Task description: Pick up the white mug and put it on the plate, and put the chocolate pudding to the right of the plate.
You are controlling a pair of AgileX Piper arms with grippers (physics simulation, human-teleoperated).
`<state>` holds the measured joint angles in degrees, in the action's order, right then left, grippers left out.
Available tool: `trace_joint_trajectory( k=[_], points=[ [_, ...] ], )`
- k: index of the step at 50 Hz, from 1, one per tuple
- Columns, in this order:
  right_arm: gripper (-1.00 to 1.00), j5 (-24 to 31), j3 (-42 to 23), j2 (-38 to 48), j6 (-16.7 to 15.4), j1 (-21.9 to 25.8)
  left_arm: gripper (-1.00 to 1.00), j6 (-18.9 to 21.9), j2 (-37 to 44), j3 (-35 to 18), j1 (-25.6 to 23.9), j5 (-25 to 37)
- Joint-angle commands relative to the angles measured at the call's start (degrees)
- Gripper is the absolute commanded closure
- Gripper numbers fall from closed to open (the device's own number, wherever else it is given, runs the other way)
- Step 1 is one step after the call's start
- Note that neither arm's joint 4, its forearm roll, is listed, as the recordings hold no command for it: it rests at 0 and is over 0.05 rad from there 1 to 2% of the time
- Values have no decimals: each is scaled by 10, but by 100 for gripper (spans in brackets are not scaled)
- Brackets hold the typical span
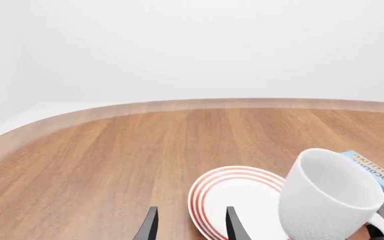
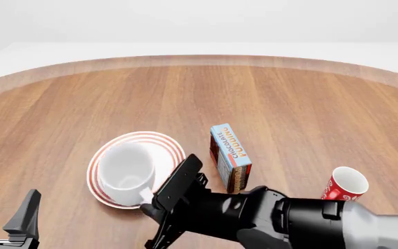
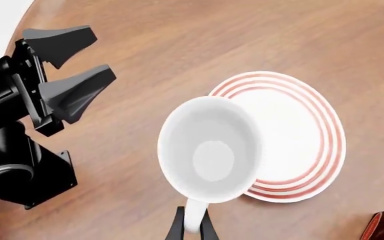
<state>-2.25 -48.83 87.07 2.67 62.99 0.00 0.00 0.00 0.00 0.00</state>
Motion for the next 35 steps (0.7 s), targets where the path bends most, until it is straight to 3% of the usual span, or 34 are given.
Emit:
trace_joint_trajectory(
  k=[1, 35],
  points=[
    [100, 8, -25, 6, 0, -15, -100, 0, 0, 0, 0, 0],
    [100, 3, -76, 59, 1, -70, -100, 0, 0, 0, 0, 0]
  ],
)
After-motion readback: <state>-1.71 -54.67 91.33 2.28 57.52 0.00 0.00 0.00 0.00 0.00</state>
